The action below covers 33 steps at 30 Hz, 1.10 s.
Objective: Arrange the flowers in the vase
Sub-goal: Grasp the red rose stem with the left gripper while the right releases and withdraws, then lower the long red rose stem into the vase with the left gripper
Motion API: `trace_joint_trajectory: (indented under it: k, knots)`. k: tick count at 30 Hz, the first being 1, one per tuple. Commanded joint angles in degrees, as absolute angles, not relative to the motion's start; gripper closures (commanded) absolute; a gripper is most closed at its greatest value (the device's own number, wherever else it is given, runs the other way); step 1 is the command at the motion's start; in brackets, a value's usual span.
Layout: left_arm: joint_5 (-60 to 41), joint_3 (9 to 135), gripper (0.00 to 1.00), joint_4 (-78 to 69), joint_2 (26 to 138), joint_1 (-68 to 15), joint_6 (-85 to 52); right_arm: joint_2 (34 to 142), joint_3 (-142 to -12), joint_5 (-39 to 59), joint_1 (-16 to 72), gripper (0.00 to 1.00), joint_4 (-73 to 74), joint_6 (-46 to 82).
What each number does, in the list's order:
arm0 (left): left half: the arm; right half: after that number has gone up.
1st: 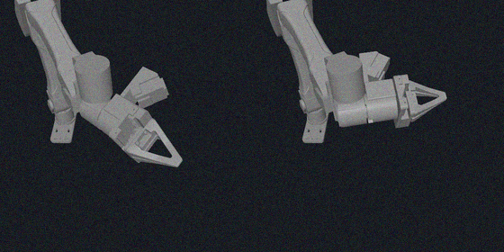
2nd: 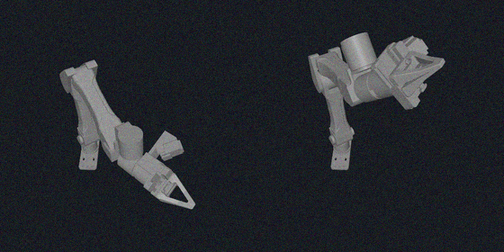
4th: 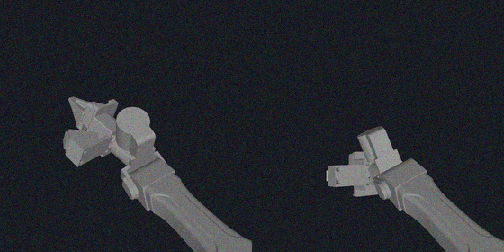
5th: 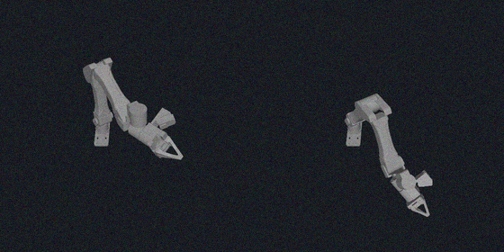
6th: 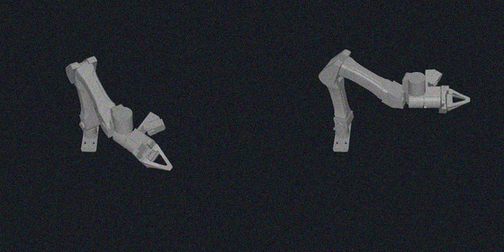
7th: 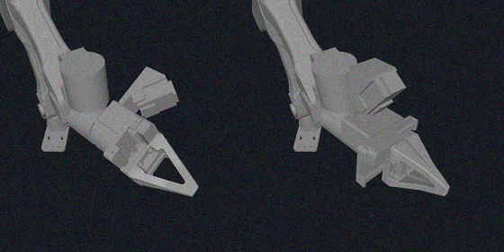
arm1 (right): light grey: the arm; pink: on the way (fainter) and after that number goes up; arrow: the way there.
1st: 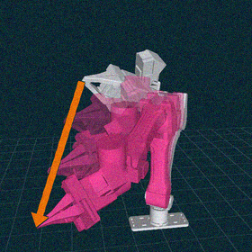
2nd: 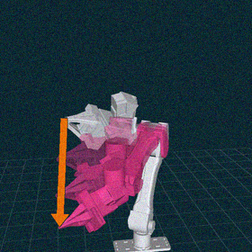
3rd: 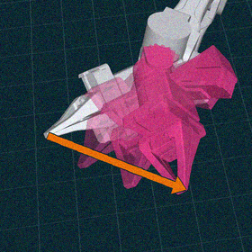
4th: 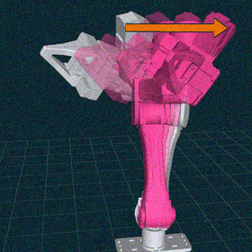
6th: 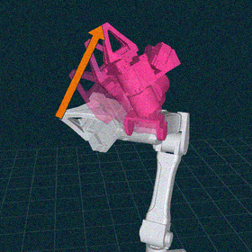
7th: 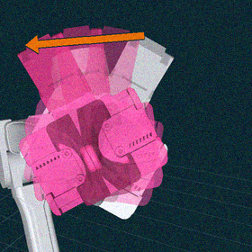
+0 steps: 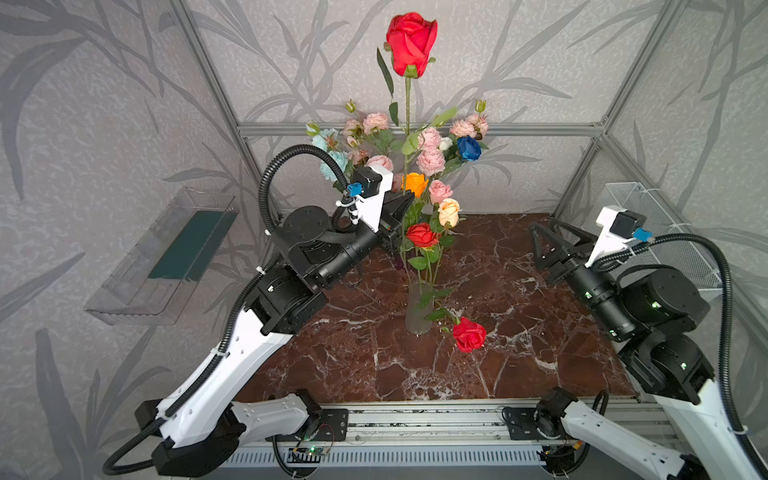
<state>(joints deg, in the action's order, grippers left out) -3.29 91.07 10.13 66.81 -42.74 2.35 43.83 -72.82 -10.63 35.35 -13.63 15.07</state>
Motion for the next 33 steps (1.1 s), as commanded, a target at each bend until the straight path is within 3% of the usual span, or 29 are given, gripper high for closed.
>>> trace_joint_trajectory:
  k: [1, 9, 22, 33]
  knots:
    - [-2.0, 87.8, 1.0, 1.4, 64.1, -40.3, -2.2, 43.8, -73.0, -12.6, 35.6, 0.43, -14.0, 13.9]
    - [-4.0, 80.2, 1.0, -4.7, 63.7, -38.6, -8.0, 43.8, -72.3, -13.5, 35.6, 0.43, -14.3, 14.0]
    - [-4.3, 78.6, 1.0, 0.3, 64.9, -38.6, -9.2, 42.9, -70.3, -14.6, 35.6, 0.43, -13.9, 13.6]
    - [-5.3, 66.9, 1.0, -5.7, 61.0, -38.7, -13.0, 43.2, -66.8, -14.3, 35.6, 0.43, -12.7, 14.4]
